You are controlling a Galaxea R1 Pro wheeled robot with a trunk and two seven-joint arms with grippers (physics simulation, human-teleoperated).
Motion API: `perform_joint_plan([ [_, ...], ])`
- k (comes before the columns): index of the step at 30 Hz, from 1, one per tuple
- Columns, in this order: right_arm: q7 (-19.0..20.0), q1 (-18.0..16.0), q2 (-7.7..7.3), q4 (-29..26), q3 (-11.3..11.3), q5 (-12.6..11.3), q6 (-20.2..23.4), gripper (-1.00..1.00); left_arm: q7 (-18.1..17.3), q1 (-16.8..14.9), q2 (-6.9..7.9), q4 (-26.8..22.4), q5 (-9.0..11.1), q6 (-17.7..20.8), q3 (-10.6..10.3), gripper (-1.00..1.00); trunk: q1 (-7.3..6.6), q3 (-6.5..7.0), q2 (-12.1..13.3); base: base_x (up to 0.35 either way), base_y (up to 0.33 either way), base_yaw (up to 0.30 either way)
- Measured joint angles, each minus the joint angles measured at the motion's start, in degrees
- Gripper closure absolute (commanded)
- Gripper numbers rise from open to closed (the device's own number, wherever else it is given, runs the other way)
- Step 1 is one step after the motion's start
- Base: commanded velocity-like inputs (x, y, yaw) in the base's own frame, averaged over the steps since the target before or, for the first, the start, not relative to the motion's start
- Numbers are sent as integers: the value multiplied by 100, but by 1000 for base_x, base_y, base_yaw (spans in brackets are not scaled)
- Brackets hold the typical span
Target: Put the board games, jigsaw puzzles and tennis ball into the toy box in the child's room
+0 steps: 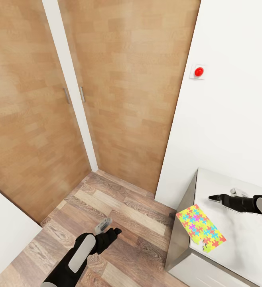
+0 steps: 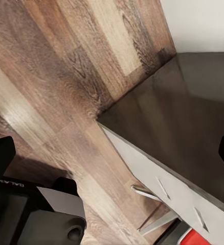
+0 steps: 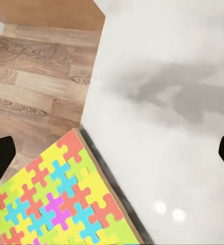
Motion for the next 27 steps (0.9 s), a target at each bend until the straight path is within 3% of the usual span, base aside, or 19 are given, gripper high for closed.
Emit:
perform_joint_plan([
  [3, 183, 38, -54, -83, -31, 13, -36, -100, -31, 0, -1, 0, -18, 0, -2, -100, 0, 0, 0, 0, 0, 0],
  [11, 1363, 361, -473, -426, -144, 45, -304, -100, -210, 0, -28, -1, -160, -2, -10, -100, 0, 0, 0, 0, 0, 0],
  [14, 1557, 405, -521, -456, -165, 54, -396, -100, -281, -4, -33, 2, -178, -2, -18, -100, 0, 0, 1, 0, 0, 0],
  [17, 2018, 519, -637, -510, -224, 66, -699, -100, -635, -76, -40, 17, -225, -9, -60, -100, 0, 0, 0, 0, 0, 0],
  [18, 2023, 521, -638, -510, -224, 67, -703, -100, -641, -77, -40, 17, -228, -9, -60, -100, 0, 0, 0, 0, 0, 0],
  [26, 2522, 664, -798, -583, -272, 57, -1103, -100, -1773, -608, -90, 488, -239, -172, -112, -100, 1, 0, 0, 0, 0, 0],
  [27, 2525, 665, -799, -583, -272, 58, -1104, -100, -1780, -612, -90, 493, -242, -174, -112, -100, 0, -1, 0, 0, 0, 0],
])
